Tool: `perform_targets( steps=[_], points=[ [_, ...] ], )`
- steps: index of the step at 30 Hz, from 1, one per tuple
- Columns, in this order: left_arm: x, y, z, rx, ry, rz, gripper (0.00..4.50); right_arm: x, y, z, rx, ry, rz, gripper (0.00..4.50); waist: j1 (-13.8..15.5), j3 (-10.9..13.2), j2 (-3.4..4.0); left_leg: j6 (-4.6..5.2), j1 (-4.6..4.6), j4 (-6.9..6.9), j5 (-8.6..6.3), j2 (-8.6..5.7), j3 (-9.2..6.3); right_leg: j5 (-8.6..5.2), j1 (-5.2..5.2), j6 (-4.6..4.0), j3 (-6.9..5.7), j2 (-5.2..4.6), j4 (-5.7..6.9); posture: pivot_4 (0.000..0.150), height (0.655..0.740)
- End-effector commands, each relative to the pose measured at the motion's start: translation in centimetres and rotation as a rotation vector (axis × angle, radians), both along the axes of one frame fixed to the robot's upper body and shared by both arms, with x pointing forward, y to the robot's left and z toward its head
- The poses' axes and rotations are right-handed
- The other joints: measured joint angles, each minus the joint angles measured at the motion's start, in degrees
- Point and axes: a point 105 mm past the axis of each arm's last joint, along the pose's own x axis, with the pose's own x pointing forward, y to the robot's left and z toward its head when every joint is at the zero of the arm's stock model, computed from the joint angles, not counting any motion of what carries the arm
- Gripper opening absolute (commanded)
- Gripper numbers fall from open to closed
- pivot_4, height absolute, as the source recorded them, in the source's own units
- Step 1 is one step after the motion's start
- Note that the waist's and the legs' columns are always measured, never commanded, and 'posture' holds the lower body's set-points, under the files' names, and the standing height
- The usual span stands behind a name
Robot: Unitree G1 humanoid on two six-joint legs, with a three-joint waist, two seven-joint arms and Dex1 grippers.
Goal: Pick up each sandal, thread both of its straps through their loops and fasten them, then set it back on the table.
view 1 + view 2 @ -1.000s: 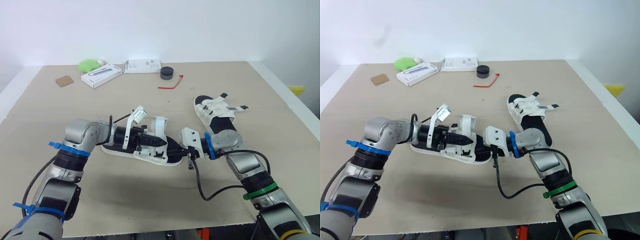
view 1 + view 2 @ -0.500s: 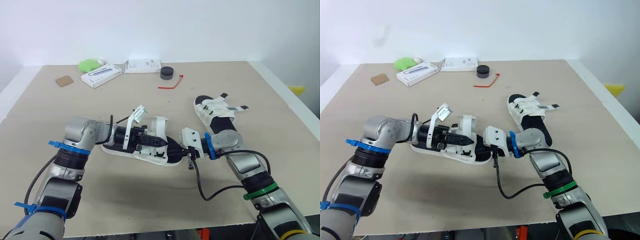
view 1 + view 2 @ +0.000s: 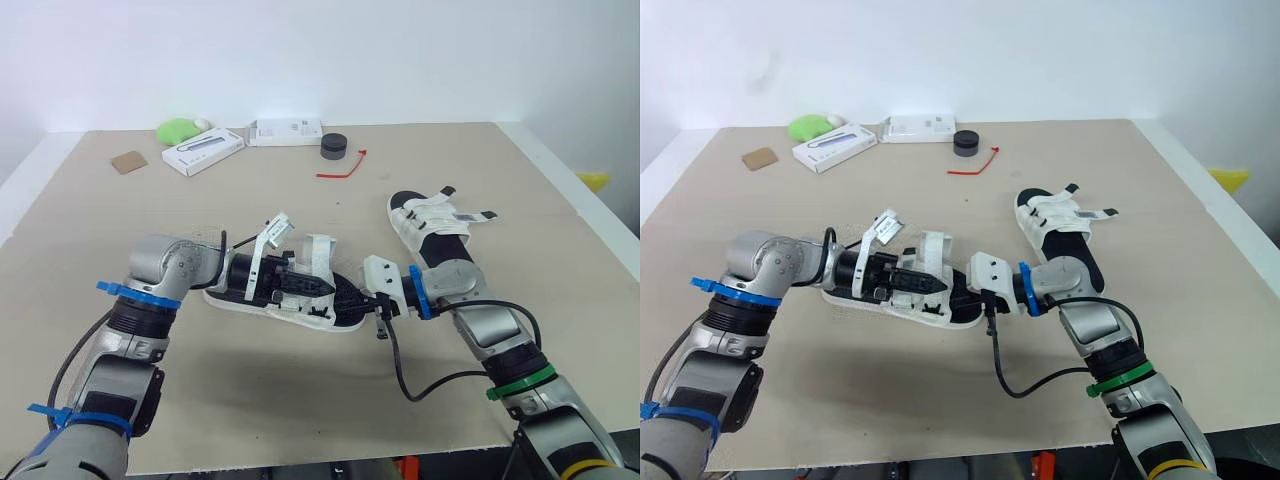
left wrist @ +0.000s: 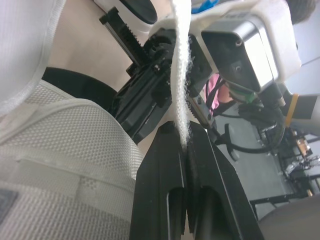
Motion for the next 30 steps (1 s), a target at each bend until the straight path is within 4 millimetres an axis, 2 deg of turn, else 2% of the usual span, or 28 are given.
perform_targets(
  steps=[1,10,19,24,30],
  points=[
    [0.7,0.2,-1.1,0.055,-0.055,0.018,0.03,-0.1,-0.1,0.0,-0.011,0.0,-0.002,0.0,0.0,0.0,0.0,0.0,0.0,0.0,0.0,0.0,0.0,0.0,0.01,0.0,0.0,0.0,0.0,0.15,0.74],
    [1.4,0.3,-2.6,0.131,-0.138,-0.006,0.03,0.0,-0.2,0.0,-0.012,-0.002,-0.007,0.0,0.0,0.0,0.0,0.0,0.02,0.0,0.0,-0.03,0.01,0.0,0.13,0.03,0.0,-0.01,0.0,0.15,0.74],
    [-0.6,-0.3,-1.2,0.097,-0.259,-0.144,0.03,0.0,-0.3,0.0,-0.014,-0.003,-0.007,0.0,0.0,0.0,0.0,0.0,0.04,0.0,0.0,0.0,0.01,-0.02,0.21,0.03,0.0,0.01,-0.01,0.15,0.74],
    [-1.9,-0.4,-1.7,0.132,-0.302,-0.191,0.03,0.1,-0.3,0.0,-0.016,-0.005,-0.003,0.0,0.0,0.0,0.0,0.02,0.03,0.0,-0.01,0.01,0.01,-0.04,0.2,0.06,0.0,0.01,-0.03,0.15,0.74],
    [-2.4,-0.2,-2.1,0.14,-0.311,-0.174,0.03,0.1,-0.2,0.0,-0.017,-0.007,0.002,0.0,0.0,0.0,0.0,0.02,0.06,0.0,-0.01,0.01,0.02,-0.05,0.21,0.05,0.01,0.01,-0.03,0.15,0.74]
  ],
)
